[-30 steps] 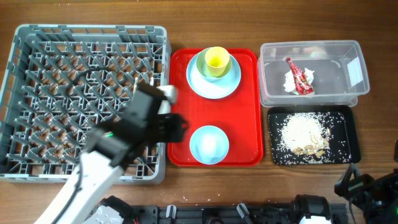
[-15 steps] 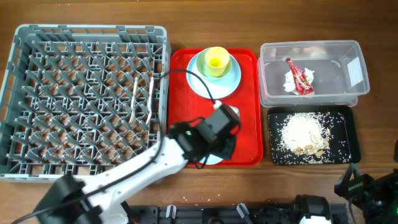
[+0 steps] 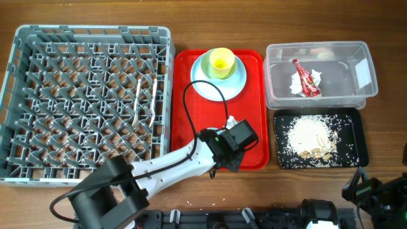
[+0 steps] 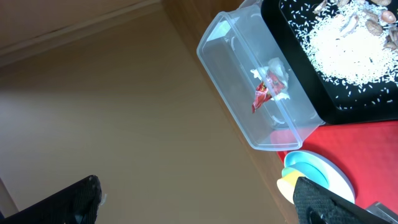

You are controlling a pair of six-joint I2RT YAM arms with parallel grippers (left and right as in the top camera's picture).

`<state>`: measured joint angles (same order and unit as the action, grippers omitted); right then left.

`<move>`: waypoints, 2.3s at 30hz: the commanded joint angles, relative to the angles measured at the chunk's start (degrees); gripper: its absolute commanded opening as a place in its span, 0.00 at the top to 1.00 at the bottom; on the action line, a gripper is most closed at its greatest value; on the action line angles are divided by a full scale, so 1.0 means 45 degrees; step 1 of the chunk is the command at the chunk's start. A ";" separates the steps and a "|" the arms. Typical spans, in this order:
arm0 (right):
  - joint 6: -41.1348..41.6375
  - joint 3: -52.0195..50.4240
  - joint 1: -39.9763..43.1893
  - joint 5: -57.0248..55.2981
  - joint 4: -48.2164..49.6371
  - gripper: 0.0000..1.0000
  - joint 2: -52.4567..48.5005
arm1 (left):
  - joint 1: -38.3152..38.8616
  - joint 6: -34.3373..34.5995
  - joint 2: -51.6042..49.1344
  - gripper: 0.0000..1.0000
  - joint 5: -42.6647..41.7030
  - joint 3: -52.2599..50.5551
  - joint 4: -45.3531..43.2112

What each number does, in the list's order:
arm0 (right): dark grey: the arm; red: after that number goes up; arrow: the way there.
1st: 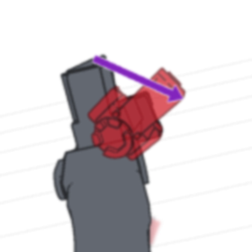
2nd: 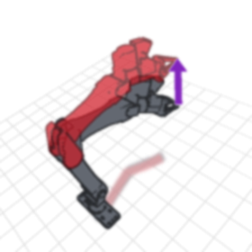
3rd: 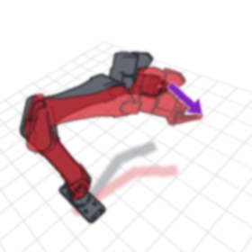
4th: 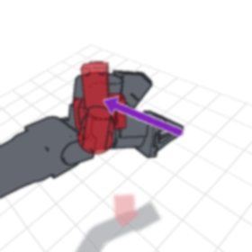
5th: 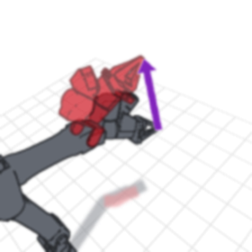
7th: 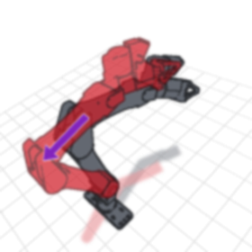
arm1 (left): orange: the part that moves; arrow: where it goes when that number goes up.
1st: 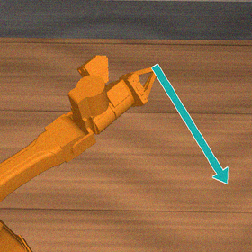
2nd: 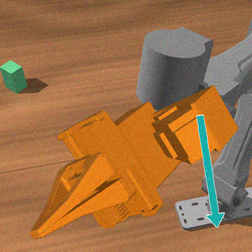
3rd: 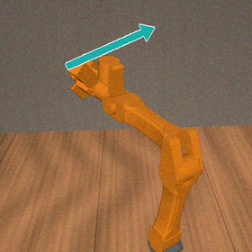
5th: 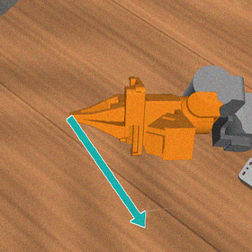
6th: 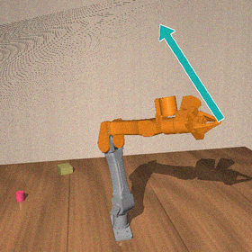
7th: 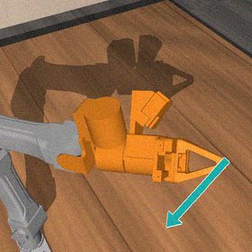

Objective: Sort waste into correct bins and load items into the dishwasher rack
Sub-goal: 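Move the left gripper to the blue bowl and grasp its rim, then lift the blue bowl and carry it to the back of the rack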

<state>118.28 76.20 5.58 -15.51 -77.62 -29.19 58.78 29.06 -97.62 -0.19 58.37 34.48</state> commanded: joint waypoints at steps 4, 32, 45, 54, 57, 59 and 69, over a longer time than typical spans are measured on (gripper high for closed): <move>0.0087 -0.0034 0.0039 -0.0121 -0.0015 0.00 0.0034 | 0.0058 0.0039 -0.0146 0.85 0.0253 -0.0083 0.0374; 0.0092 -0.0034 0.0039 -0.0121 -0.0015 0.00 0.0034 | -0.0015 -0.0413 0.0209 0.96 0.0826 0.0321 0.0369; 0.0087 -0.0034 0.0039 -0.0121 -0.0015 0.00 0.0034 | -0.7067 -0.3128 0.2288 0.96 -0.5566 0.7038 0.2395; 0.0087 -0.0034 0.0039 -0.0121 -0.0015 0.00 0.0034 | -1.4707 -0.0010 -0.0355 0.96 -1.8496 0.7091 -0.3424; 0.0092 -0.0034 0.0039 -0.0121 -0.0015 0.00 0.0034 | -1.5295 0.2016 -0.1870 0.96 -2.0040 0.7087 -0.5401; 0.0092 -0.0034 0.0039 -0.0121 -0.0015 0.00 0.0034 | -1.5499 0.2511 -0.2817 0.96 -2.0045 0.7082 -0.5469; 0.0092 -0.0034 0.0039 -0.0121 -0.0015 0.00 0.0034 | -1.5533 0.2161 -0.5727 0.96 -2.0040 0.7082 -0.5450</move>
<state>118.28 76.20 5.58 -15.51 -77.65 -29.21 -11.11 39.72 -120.18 -88.42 90.21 10.15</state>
